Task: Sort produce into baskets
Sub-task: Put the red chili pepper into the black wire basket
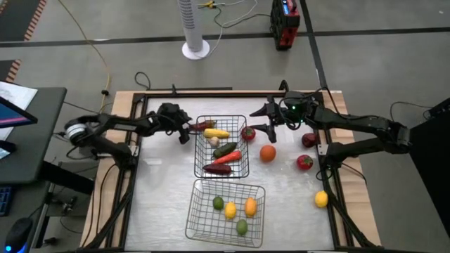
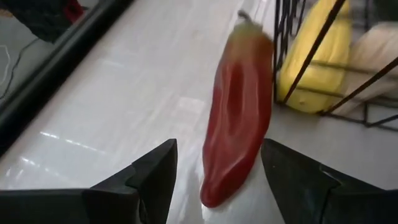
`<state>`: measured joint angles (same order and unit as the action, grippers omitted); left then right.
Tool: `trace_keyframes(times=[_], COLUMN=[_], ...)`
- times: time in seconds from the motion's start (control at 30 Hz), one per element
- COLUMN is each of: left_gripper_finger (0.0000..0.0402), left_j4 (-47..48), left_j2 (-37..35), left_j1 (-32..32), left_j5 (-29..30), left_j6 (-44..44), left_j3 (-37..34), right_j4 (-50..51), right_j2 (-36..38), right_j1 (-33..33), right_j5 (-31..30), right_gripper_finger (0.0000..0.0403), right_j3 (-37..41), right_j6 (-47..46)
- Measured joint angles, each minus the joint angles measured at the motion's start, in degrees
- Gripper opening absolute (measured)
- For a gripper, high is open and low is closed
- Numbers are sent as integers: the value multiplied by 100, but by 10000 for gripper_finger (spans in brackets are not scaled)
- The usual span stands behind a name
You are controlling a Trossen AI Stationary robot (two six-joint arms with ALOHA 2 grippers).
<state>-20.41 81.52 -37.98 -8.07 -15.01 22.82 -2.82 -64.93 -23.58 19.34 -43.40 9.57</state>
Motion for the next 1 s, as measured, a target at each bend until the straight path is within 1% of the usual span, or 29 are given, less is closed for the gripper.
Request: trace_keyframes(times=[0.17,0.33,0.43,0.53,0.7,0.83,1.0], left_gripper_finger=[214,205,189,154,74,72,72], left_j4=[-503,-607,-686,-713,-694,-663,-416], left_j2=[567,950,1047,1040,954,824,327], left_j1=[0,0,0,7,7,-2,0], left_j5=[-31,-42,-81,-90,-24,131,688], left_j6=[-101,-249,-200,-181,-186,-156,-148], left_j3=[32,41,49,47,35,32,32], right_j4=[53,56,58,58,58,60,64], right_j2=[0,0,0,0,0,0,0], right_j1=[10,10,10,10,10,10,10], right_j5=[1,5,5,5,7,7,7], right_gripper_finger=[255,255,255,255,255,255,255], right_j3=[0,0,0,0,0,0,0], right_j6=[7,82,96,95,56,39,30])
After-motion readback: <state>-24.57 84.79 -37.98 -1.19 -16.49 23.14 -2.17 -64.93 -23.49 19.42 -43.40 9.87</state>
